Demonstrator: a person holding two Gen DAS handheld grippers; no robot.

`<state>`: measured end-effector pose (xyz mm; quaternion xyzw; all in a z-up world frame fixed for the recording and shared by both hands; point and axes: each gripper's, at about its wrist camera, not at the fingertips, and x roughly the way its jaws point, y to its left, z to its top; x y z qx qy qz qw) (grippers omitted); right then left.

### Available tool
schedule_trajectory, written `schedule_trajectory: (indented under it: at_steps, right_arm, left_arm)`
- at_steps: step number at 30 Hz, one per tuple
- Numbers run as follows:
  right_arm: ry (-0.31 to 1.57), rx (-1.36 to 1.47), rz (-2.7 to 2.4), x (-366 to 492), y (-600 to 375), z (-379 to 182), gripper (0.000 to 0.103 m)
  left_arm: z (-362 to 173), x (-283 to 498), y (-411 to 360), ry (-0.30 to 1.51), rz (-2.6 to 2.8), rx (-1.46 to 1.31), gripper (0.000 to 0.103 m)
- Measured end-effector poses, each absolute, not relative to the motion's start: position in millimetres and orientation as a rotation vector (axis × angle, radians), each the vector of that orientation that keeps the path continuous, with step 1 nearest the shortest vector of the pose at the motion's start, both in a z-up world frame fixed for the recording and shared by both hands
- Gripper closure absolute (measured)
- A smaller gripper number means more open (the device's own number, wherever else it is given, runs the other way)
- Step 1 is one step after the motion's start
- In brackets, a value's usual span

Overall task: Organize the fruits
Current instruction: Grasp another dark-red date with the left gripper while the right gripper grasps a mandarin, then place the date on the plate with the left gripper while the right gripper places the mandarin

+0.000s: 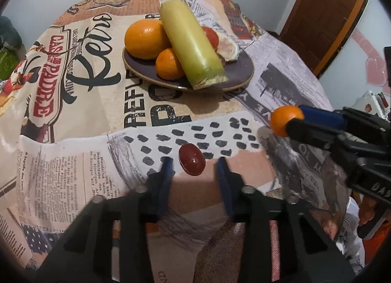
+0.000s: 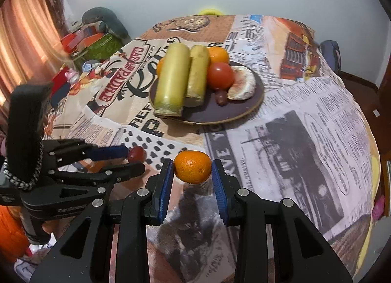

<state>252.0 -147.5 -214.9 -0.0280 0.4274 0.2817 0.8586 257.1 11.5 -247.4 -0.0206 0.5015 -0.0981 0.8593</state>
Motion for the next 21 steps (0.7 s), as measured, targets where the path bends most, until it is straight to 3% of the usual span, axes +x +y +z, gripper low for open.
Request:
schedule_trajectory:
  at_steps: [3, 17, 21]
  right_arm:
    - [0.903, -0.043, 0.596, 254, -150, -216, 0.074]
    - [0.886, -0.061, 0.562, 258, -153, -217, 0.074]
    - [0.937, -0.016, 0.554, 259, -170, -227, 0.061]
  left_arm:
    - [-248, 259, 15, 1.051, -0.201, -0.06, 0.084]
    - [-236, 252, 23, 1.008, -0.201, -0.074, 0.085]
    - [-230, 249, 22, 0.994, -0.208, -0.064, 0.085]
